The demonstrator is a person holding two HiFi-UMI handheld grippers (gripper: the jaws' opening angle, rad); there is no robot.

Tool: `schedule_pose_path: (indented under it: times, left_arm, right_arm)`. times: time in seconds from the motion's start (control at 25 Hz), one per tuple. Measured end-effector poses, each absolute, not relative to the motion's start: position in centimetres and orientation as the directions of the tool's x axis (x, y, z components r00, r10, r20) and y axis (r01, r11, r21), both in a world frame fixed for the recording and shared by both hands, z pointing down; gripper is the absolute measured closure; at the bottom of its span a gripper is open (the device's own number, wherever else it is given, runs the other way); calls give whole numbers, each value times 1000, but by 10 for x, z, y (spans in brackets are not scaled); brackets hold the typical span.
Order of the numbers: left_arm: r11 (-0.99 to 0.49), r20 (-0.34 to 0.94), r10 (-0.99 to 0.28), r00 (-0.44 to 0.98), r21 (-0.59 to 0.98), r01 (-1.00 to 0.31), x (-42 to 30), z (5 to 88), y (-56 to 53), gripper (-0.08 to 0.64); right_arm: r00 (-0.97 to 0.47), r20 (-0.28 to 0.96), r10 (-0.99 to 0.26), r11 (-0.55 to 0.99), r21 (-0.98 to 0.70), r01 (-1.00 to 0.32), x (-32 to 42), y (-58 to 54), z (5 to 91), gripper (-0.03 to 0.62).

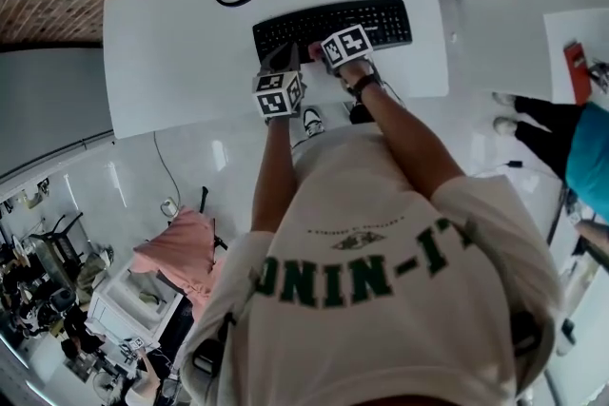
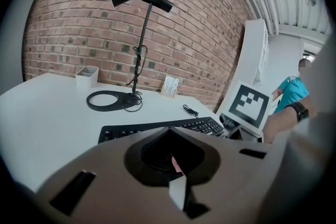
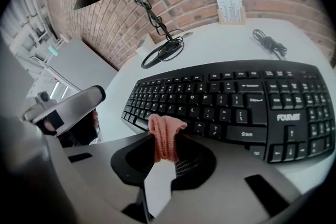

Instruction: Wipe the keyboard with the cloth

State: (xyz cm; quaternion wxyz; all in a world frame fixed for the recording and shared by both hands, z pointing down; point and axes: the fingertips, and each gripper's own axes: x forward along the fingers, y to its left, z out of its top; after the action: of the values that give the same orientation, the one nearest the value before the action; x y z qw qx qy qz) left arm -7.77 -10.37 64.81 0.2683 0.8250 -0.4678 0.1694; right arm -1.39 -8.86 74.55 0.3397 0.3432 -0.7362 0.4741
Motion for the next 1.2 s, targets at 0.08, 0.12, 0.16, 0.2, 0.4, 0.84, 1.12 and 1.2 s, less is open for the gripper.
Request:
schedule_pose_path:
  times: [0.08, 0.12, 0.16, 0.2, 0.4, 0.84, 1.12, 1.2]
  left_arm:
    - [-430, 532, -673, 515, 285, -857, -69, 648, -104, 568]
    - [-436, 533, -668, 520, 286, -853, -65, 649, -104, 568]
    - [-442, 534, -662, 526, 288, -849, -60, 649, -104, 568]
    - [-448, 535, -657, 532, 290, -846, -56, 649, -104, 568]
    - [-479, 531, -634, 562, 301, -825, -33, 651, -111, 568]
    - [-541, 528, -573, 627, 330, -773, 24, 659, -115, 568]
    - [-592, 525, -525, 670, 341, -731, 64, 662, -113, 568]
    - [-603, 524, -514, 679, 342, -721, 73, 662, -113, 568]
  right_arm:
    - [-534, 823, -191, 297, -470, -831, -4, -88, 745, 541]
    - [-533, 823, -196, 289, -471, -833, 1, -88, 745, 541]
    - [-530, 824, -202, 282, -470, -837, 6, -87, 745, 541]
    - [-526, 825, -207, 275, -466, -841, 11, -87, 745, 541]
    - [-509, 829, -231, 237, -460, -856, 38, -91, 745, 541]
    - [-458, 847, -269, 184, -422, -888, 98, -87, 744, 541]
    - [-439, 844, -309, 113, -425, -898, 140, -82, 744, 540]
    - [-436, 843, -314, 96, -429, -898, 149, -80, 745, 541]
